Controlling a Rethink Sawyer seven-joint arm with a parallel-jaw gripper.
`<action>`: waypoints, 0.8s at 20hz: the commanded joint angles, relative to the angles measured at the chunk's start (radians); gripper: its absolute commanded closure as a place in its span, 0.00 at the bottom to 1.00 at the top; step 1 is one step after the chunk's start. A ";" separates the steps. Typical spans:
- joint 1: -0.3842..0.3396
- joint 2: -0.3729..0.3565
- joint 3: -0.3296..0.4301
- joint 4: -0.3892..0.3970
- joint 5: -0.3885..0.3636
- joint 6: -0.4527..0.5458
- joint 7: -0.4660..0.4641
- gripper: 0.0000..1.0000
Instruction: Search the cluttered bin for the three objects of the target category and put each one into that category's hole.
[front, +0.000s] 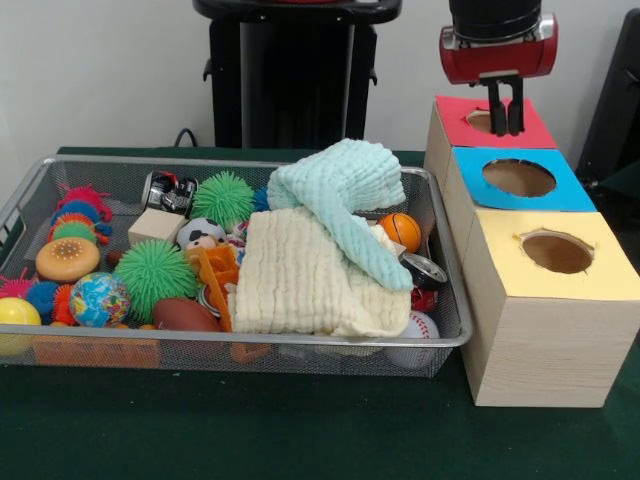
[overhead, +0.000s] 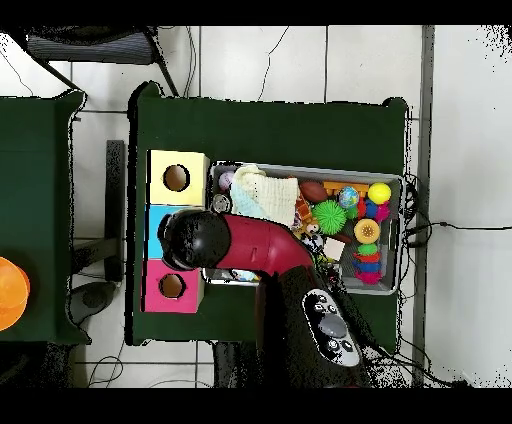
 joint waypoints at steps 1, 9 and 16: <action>0.021 0.077 -0.047 -0.009 0.053 -0.080 0.245 1.00; 0.033 0.125 -0.057 -0.025 0.062 -0.133 0.217 1.00; 0.055 0.078 -0.104 -0.066 0.055 -0.070 0.210 1.00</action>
